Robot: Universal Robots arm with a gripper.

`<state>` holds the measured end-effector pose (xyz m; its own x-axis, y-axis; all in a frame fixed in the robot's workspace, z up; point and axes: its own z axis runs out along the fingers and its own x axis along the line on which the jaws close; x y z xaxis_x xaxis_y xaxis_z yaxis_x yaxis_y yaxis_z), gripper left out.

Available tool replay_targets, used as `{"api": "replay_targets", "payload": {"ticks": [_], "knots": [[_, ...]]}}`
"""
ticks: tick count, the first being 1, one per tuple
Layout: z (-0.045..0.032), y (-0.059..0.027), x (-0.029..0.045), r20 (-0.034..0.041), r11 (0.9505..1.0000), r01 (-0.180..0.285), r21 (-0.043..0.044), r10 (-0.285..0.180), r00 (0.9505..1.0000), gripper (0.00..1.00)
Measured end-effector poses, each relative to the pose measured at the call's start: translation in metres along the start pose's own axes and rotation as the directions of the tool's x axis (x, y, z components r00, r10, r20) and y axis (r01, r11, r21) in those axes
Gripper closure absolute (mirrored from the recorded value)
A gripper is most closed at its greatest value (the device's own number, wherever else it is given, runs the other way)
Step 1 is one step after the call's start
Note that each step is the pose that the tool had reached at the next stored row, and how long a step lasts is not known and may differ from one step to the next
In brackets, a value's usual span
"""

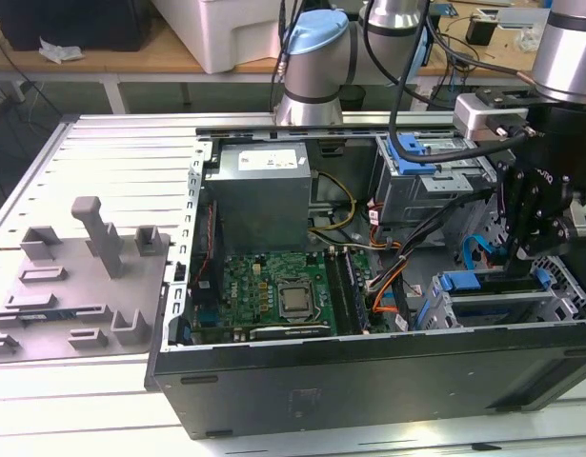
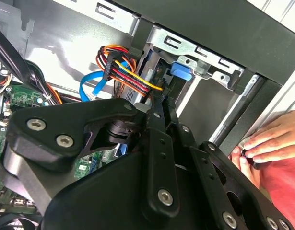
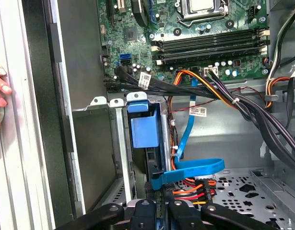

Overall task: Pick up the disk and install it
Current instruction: 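Insert the first disk wire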

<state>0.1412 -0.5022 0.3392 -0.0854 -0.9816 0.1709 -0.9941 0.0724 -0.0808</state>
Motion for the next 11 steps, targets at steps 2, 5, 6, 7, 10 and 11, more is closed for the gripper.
{"api": "replay_targets", "payload": {"ticks": [2,5,6,7,10,11], "knots": [[0.0004,0.0,-0.0001,0.0,1.0,0.0,0.0,0.0,1.0,0.83],[0.0007,0.0,-0.0001,-0.0002,1.0,0.0,0.0,0.0,1.0,0.83],[0.0009,0.0001,-0.0002,-0.0002,1.0,0.0,0.0001,0.0,1.0,0.83],[0.0012,0.0001,-0.0002,-0.0002,1.0,0.0,0.0001,0.0,1.0,0.83],[0.0018,0.0001,-0.0003,-0.0002,1.0,0.0,0.0,0.0,1.0,0.83],[0.0019,0.0001,-0.0003,-0.0002,1.0,0.0,0.0,0.0,1.0,0.83]]}}
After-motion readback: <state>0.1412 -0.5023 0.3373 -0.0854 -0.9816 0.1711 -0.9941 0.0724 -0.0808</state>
